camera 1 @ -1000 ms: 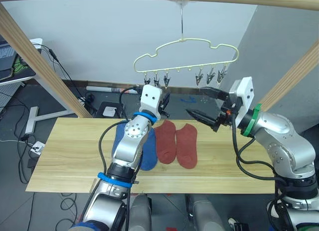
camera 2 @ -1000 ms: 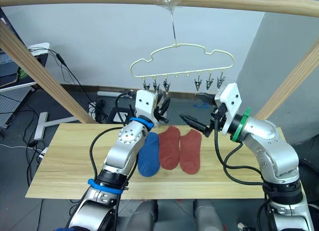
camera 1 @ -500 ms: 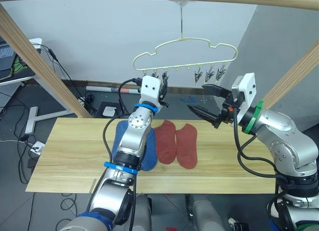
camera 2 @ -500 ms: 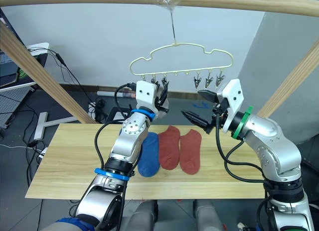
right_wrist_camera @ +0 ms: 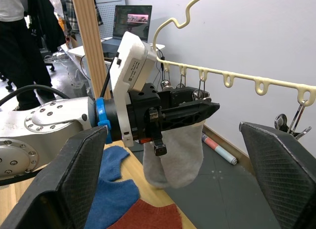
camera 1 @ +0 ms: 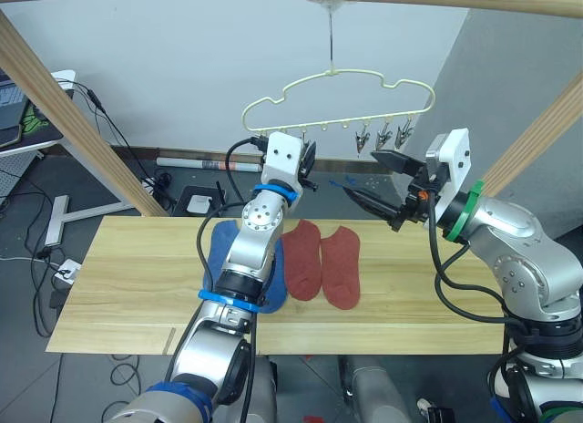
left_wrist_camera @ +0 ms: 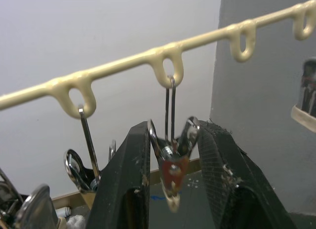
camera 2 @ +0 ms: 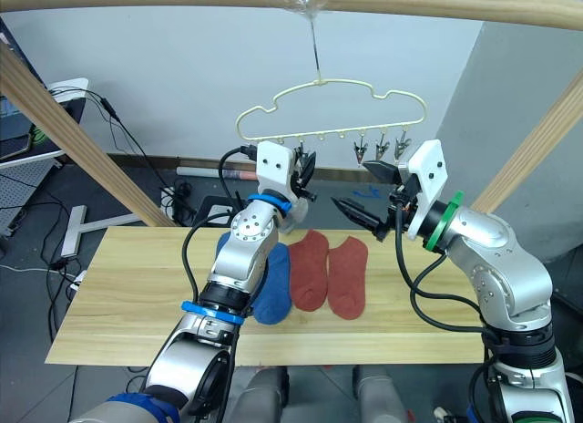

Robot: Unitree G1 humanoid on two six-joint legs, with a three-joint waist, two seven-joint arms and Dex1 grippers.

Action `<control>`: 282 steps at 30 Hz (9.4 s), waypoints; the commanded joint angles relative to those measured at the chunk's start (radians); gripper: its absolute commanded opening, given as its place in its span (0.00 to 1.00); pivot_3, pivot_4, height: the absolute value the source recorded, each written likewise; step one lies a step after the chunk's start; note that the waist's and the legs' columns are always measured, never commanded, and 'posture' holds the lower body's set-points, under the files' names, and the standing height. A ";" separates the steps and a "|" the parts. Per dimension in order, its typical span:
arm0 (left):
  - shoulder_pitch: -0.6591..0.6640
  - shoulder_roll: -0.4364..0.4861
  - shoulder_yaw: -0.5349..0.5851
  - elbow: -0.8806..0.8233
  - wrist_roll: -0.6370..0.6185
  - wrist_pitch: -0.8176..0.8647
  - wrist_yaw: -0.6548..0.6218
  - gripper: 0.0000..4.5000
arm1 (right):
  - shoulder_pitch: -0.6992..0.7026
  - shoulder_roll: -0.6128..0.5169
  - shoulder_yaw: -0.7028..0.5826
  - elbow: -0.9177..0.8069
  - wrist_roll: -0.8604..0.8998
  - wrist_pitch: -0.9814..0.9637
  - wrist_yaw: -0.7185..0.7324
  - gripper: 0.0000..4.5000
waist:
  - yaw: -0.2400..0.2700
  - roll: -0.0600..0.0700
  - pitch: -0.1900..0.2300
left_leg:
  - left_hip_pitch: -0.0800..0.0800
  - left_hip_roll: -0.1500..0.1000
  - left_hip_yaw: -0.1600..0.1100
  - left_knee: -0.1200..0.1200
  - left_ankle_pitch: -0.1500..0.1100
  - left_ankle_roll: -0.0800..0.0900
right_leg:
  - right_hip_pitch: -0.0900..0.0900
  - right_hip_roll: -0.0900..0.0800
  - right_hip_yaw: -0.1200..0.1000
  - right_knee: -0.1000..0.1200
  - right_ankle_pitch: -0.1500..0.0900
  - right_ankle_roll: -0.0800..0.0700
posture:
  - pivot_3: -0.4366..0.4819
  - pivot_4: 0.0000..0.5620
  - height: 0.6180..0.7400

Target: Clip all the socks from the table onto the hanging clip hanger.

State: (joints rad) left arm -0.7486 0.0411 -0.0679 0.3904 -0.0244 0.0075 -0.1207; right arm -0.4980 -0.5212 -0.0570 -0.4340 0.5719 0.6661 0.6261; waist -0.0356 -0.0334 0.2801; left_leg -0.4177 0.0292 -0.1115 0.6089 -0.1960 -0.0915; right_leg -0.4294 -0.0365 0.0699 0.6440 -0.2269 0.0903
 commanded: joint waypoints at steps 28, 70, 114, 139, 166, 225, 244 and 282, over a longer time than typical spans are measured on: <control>-0.022 -0.012 0.016 -0.015 0.009 -0.057 -0.003 0.03 | -0.029 -0.008 -0.014 -0.026 0.009 -0.009 -0.009 1.00 | 0.000 0.000 0.000 | 0.000 0.000 0.000 0.000 0.000 0.000 | 0.000 0.000 0.000 0.000 0.000 0.000 | 0.42 0.47 1.00; 0.071 0.147 0.055 -0.372 -0.182 0.486 -0.231 0.02 | 0.034 0.330 0.339 0.867 -0.603 -0.241 -0.220 0.86 | -0.012 0.000 0.000 | 0.005 0.000 -0.001 0.000 0.000 0.000 | 0.004 0.000 0.000 0.002 0.000 0.000 | 0.52 0.48 1.00; -0.085 0.201 0.469 -0.296 -0.749 1.187 -0.170 0.02 | -0.009 0.087 0.427 0.507 -0.991 -0.992 -0.149 0.01 | -0.025 0.000 0.000 | 0.009 0.001 0.000 0.000 0.000 -0.001 | 0.007 0.000 0.000 0.002 0.000 0.000 | 0.47 0.48 1.00; -0.080 0.213 0.459 -0.307 -0.847 1.225 -0.135 0.02 | -0.077 0.141 0.416 0.541 -1.094 -0.980 -0.266 0.01 | -0.024 0.000 0.000 | 0.009 0.000 0.000 -0.001 0.000 -0.001 | 0.007 0.000 0.000 0.001 0.000 0.000 | 0.46 0.45 1.00; -0.071 0.253 0.482 -0.358 -0.922 1.310 -0.171 0.99 | -0.113 0.144 0.419 0.619 -1.090 -1.016 -0.285 0.00 | -0.021 0.000 0.000 | 0.009 0.000 0.000 -0.001 0.000 -0.001 | 0.007 0.000 0.000 0.001 0.000 0.000 | 0.52 0.41 1.00; 0.401 0.568 0.143 -0.830 -0.501 0.407 -0.672 1.00 | -0.075 0.403 0.025 0.128 -0.413 0.048 -0.471 0.71 | 0.033 0.000 0.000 | 0.001 0.001 0.000 -0.003 0.001 -0.001 | -0.002 0.000 -0.001 0.002 0.001 -0.007 | 0.62 0.46 1.00; 0.354 0.553 0.136 -0.804 -0.493 0.395 -0.674 1.00 | -0.153 0.453 -0.012 0.247 -0.413 0.014 -0.532 0.58 | 0.033 0.000 0.000 | 0.001 0.001 0.000 -0.003 0.001 -0.001 | -0.002 0.000 -0.001 0.003 0.001 -0.008 | 0.63 0.43 1.00; 0.238 0.487 0.145 -0.806 -0.534 0.461 -0.602 1.00 | -0.270 0.463 -0.011 0.370 -0.408 -0.072 -0.521 0.58 | 0.033 0.000 0.000 | 0.000 0.001 -0.001 -0.003 0.001 -0.001 | -0.002 0.000 -0.001 0.003 0.002 -0.008 | 0.64 0.45 1.00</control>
State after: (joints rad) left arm -0.5046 0.5228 0.0659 -0.3942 -0.5513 0.4754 -0.7286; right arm -0.7452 -0.0605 -0.0569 -0.0409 0.1488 0.6187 0.1081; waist -0.0023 -0.0334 0.2802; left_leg -0.4173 0.0301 -0.1122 0.6061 -0.1953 -0.0924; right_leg -0.4316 -0.0365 0.0686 0.6466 -0.2249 0.0823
